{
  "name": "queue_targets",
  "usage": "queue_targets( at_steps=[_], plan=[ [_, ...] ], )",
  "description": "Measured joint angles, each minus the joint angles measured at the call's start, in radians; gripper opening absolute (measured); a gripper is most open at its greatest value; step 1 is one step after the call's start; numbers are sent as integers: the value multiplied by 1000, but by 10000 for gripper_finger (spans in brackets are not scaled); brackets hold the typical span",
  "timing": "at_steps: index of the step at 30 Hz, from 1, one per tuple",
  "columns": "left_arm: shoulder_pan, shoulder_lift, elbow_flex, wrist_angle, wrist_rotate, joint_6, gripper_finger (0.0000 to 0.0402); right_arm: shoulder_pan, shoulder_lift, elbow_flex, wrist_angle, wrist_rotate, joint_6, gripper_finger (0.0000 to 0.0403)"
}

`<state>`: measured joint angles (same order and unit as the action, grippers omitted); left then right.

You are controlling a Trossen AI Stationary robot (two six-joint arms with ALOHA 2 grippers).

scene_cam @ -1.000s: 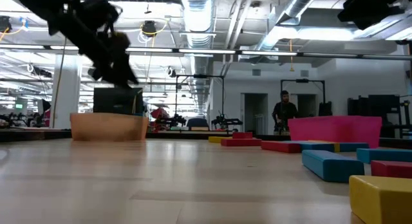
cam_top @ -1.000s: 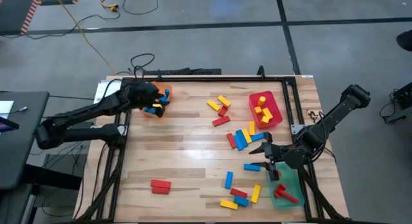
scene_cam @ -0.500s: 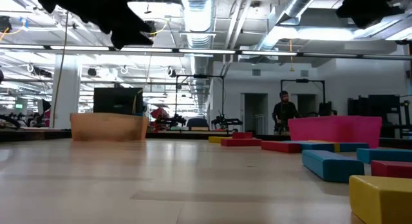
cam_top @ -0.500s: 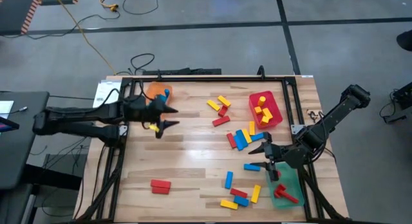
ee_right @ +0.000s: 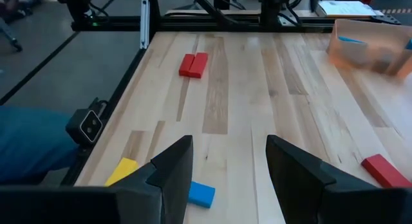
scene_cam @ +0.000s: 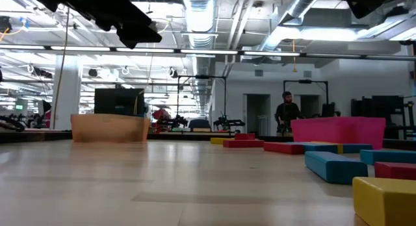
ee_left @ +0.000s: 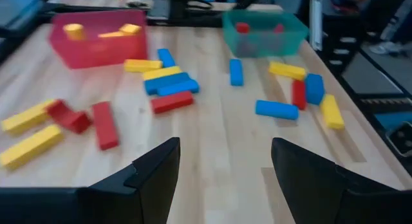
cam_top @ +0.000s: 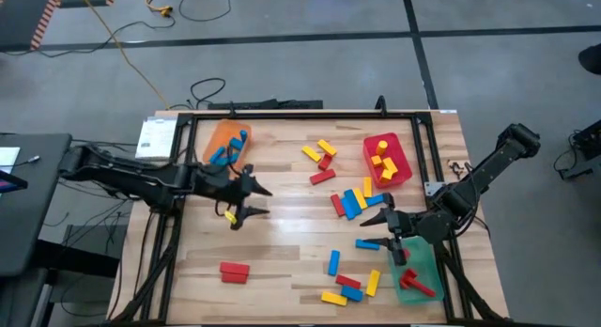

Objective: Sort blocks
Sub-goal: Put the blue rectangle block into the orange bin

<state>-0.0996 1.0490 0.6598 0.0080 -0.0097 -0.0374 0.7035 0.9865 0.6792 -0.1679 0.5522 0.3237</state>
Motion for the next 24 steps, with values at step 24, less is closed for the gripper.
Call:
queue_targets(
  at_steps=[24],
  plan=[
    [-167,288,0,284,0,3,240,1,52,0,27,-27,-35,211]
  ],
)
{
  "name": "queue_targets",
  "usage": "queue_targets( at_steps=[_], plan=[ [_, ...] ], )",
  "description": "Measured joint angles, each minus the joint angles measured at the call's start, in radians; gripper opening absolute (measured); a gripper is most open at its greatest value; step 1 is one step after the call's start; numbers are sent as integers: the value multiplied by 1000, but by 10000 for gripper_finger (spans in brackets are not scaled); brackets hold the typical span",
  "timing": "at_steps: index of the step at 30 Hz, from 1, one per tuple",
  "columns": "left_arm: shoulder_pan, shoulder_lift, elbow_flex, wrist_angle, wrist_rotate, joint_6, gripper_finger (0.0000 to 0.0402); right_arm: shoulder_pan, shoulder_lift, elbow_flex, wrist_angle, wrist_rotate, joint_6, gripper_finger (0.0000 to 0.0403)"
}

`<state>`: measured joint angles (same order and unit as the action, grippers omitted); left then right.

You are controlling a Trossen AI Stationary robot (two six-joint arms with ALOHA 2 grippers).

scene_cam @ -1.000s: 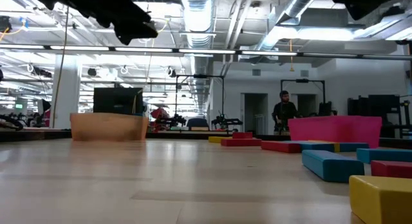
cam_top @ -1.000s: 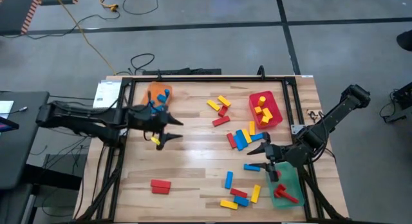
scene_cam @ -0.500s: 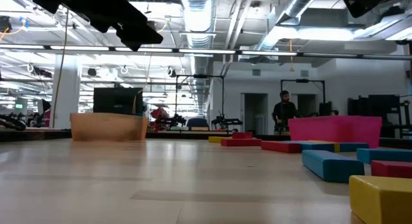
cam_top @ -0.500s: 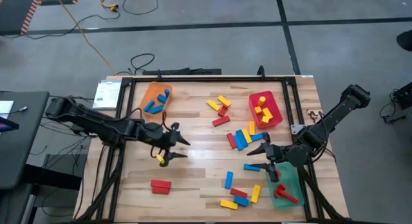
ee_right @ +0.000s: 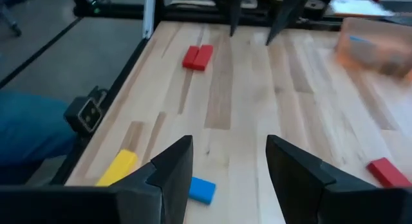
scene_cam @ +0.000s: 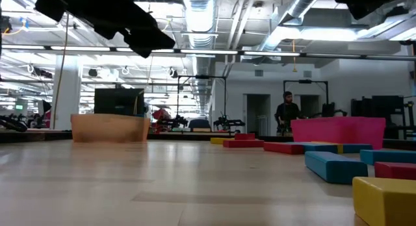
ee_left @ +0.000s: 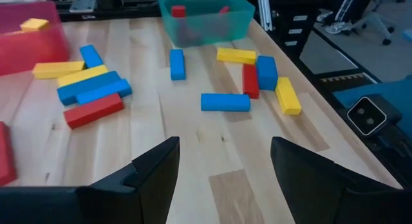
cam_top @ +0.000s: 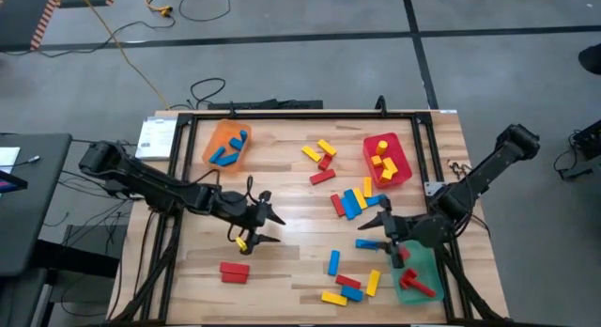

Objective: Sort blocks
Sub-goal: Put the blue rectangle block into the orange bin

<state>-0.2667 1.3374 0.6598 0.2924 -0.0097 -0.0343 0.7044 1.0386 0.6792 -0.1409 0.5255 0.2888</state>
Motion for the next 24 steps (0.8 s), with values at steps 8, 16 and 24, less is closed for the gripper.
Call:
queue_targets(
  at_steps=[8,16,24],
  plan=[
    [-11,82,0,84,0,-13,240,0,84,0,8,-33,17,211],
    [-30,89,-1,154,0,-14,240,-9,95,0,2,-38,41,211],
    [-54,88,0,179,0,-14,240,-44,204,23,27,-171,44,211]
  ],
)
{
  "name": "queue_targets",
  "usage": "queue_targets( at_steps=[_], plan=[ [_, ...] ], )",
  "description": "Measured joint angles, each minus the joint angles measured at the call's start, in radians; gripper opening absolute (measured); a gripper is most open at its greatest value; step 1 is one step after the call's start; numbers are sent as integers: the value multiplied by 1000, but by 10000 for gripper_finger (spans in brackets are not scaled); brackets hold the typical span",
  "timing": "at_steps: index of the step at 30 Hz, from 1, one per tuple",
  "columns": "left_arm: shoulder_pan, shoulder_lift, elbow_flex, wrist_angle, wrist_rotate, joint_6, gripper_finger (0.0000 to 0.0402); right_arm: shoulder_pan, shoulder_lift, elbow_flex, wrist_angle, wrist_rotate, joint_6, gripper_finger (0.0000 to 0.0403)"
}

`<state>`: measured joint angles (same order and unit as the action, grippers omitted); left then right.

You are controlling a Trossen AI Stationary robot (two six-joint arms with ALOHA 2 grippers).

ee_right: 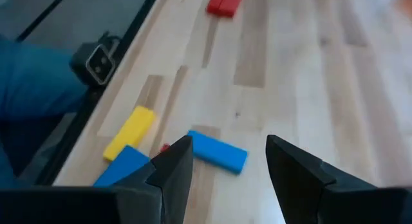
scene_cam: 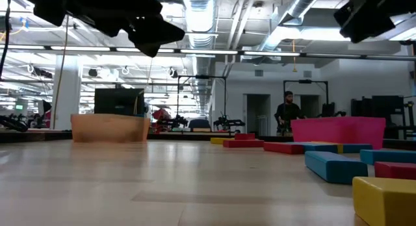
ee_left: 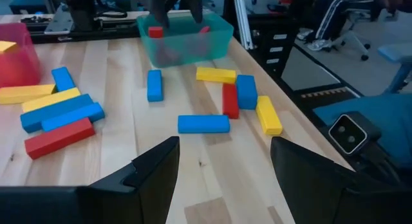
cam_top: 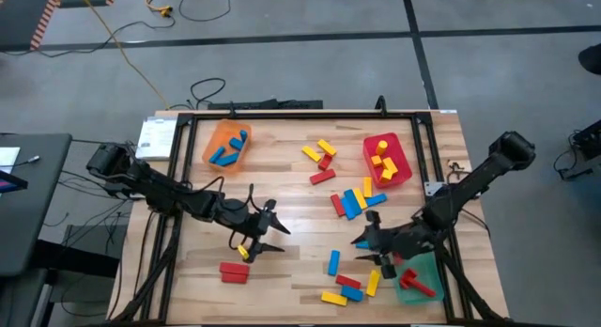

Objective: Sort blocks
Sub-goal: Put the blue rectangle block into the orange bin

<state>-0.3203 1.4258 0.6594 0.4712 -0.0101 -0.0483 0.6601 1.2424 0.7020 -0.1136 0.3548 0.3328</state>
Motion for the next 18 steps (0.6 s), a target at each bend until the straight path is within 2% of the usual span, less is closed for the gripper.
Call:
queue_targets(
  at_steps=[4,12,18],
  plan=[
    [-2,0,0,6,-3,-8,240,-28,102,70,-75,-72,21,211],
    [-10,0,0,14,-7,-27,240,-82,264,273,-563,-145,173,211],
    [-27,0,0,13,-38,-19,240,-122,336,338,-680,-266,215,211]
  ],
)
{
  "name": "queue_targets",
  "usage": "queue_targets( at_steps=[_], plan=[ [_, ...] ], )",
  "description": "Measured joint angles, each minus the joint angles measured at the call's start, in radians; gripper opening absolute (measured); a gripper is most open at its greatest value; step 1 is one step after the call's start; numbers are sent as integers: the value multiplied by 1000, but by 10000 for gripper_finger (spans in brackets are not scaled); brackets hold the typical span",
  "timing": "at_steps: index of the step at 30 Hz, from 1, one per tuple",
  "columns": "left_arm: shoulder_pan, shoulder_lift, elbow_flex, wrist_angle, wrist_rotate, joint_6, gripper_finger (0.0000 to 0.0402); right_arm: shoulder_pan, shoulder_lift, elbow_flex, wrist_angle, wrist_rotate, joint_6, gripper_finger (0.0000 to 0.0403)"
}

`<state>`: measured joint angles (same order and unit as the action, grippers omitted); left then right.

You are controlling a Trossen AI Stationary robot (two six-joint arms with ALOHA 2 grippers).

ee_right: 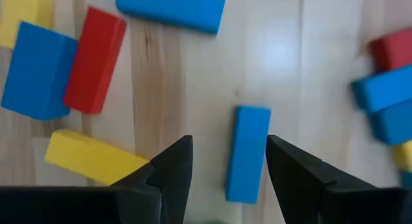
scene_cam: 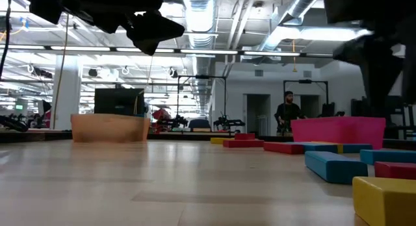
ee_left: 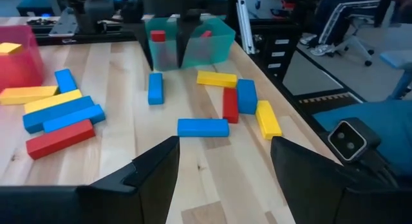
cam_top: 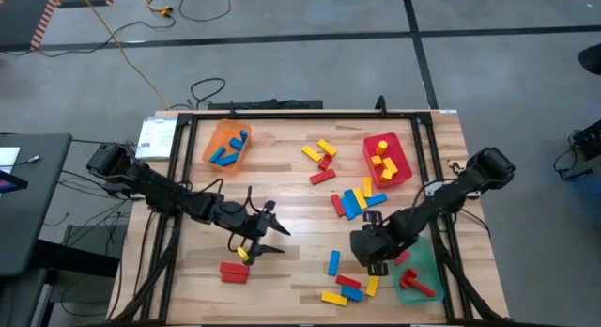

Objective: Sort blocks
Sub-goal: Put the blue rectangle block into the orange bin

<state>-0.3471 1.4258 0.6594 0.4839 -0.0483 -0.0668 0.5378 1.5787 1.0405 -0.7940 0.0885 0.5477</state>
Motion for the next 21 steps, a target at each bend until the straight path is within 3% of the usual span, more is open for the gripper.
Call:
queue_targets(
  at_steps=[9,21],
  plan=[
    [-15,0,0,0,-9,31,240,-45,124,1,-94,-160,36,211],
    [-15,0,0,-1,-12,73,240,-93,161,3,-135,-175,38,211]
  ],
)
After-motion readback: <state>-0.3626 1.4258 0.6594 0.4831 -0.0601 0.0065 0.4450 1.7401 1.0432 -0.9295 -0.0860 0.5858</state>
